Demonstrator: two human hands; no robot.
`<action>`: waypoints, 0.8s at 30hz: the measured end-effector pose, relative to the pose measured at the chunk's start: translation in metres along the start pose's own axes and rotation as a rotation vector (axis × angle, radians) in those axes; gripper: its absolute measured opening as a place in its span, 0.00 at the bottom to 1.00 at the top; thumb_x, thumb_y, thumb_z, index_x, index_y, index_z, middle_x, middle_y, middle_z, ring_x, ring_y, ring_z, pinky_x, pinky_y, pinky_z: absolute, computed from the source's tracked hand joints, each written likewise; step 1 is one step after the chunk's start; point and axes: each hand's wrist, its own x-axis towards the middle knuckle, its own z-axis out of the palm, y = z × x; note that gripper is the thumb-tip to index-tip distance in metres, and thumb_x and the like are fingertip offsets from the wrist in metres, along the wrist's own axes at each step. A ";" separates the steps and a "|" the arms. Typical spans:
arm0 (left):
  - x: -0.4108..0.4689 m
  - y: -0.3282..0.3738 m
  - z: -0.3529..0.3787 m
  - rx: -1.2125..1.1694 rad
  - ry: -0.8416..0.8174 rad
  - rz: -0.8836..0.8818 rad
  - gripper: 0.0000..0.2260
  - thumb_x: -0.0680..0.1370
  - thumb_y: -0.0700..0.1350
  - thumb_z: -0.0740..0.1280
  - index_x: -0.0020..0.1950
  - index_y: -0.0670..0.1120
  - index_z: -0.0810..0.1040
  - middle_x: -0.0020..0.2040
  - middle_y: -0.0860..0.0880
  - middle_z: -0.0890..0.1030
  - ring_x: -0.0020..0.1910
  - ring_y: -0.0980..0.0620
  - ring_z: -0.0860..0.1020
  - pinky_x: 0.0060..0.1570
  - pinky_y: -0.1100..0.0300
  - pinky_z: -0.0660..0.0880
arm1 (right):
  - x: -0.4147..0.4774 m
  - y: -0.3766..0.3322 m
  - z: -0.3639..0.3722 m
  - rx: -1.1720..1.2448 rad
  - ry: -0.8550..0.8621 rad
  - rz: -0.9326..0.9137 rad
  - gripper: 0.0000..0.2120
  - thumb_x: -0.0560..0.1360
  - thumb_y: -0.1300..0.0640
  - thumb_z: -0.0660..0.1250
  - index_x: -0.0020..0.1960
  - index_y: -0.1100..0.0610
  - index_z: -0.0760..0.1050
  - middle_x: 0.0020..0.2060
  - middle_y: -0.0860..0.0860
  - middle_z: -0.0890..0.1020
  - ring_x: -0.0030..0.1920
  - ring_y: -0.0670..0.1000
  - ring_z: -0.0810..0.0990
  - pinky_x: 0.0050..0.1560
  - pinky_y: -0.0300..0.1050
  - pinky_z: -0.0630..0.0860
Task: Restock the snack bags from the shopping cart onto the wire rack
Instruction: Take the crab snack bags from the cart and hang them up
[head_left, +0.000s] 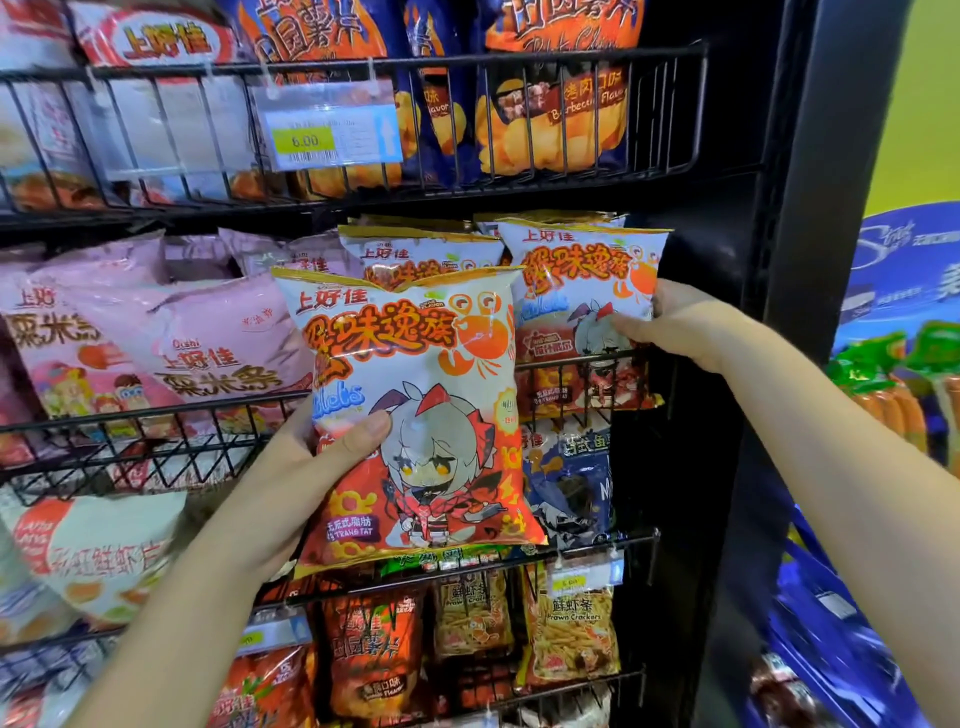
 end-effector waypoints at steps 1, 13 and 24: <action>-0.001 0.000 0.000 0.001 0.002 0.000 0.43 0.46 0.64 0.86 0.59 0.56 0.82 0.56 0.47 0.87 0.48 0.46 0.88 0.40 0.58 0.83 | -0.002 0.002 0.002 0.025 0.006 -0.003 0.19 0.78 0.49 0.73 0.67 0.47 0.76 0.62 0.44 0.81 0.63 0.51 0.79 0.68 0.53 0.73; -0.001 0.004 0.003 0.069 0.008 0.032 0.33 0.51 0.66 0.85 0.54 0.64 0.83 0.58 0.50 0.87 0.55 0.47 0.86 0.54 0.50 0.81 | -0.026 0.001 0.011 0.121 0.163 0.009 0.20 0.76 0.47 0.75 0.63 0.50 0.73 0.53 0.44 0.82 0.54 0.47 0.82 0.59 0.49 0.76; 0.013 0.022 0.014 0.108 0.027 0.087 0.19 0.72 0.50 0.74 0.62 0.55 0.77 0.51 0.48 0.88 0.46 0.48 0.88 0.44 0.57 0.84 | -0.072 -0.025 0.021 0.033 0.380 -0.241 0.25 0.76 0.48 0.75 0.69 0.48 0.71 0.66 0.47 0.75 0.68 0.47 0.72 0.67 0.43 0.68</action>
